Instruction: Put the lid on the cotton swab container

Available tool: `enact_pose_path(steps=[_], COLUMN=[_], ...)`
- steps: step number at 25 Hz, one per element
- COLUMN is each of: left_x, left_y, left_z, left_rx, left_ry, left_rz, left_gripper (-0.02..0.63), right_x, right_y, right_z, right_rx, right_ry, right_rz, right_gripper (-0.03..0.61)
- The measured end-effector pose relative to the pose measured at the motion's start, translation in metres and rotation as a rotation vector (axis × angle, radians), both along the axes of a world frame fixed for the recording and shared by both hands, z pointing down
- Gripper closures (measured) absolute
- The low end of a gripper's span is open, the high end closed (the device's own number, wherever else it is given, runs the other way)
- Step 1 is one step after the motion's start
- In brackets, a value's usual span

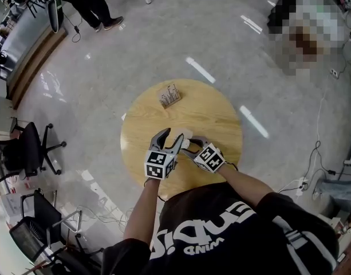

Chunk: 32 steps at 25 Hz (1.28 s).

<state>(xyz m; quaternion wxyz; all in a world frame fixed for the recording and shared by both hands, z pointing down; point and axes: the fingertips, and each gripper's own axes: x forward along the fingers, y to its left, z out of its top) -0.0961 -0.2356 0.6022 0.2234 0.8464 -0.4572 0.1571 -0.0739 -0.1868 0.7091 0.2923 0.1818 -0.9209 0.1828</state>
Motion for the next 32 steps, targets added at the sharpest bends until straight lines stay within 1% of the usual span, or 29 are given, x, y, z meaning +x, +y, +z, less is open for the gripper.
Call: enact_pose_path(steps=[4, 11, 15, 19, 22, 32], left_x=[0.004, 0.012, 0.015, 0.021, 0.022, 0.022], left_y=[-0.013, -0.022, -0.022, -0.020, -0.019, -0.019], left_z=[0.010, 0.018, 0.019, 0.021, 0.022, 0.018], left_rx=[-0.030, -0.087, -0.099, -0.133, -0.140, -0.138], left_ry=[0.065, 0.167, 0.194, 0.239, 0.248, 0.235], left_rz=[0.018, 0.081, 0.097, 0.139, 0.144, 0.160], left_gripper=[0.410, 0.410, 0.410, 0.410, 0.410, 0.410], right_x=[0.001, 0.003, 0.002, 0.002, 0.002, 0.002], right_y=[0.000, 0.000, 0.001, 0.002, 0.002, 0.000], right_z=[0.002, 0.004, 0.004, 0.005, 0.006, 0.007], right_rx=[-0.005, 0.002, 0.009, 0.012, 0.018, 0.016], right_ry=[0.008, 0.016, 0.024, 0.028, 0.029, 0.040], right_rz=[-0.001, -0.009, -0.013, -0.016, -0.015, -0.016], right_gripper=[0.370, 0.373, 0.374, 0.374, 0.374, 0.376])
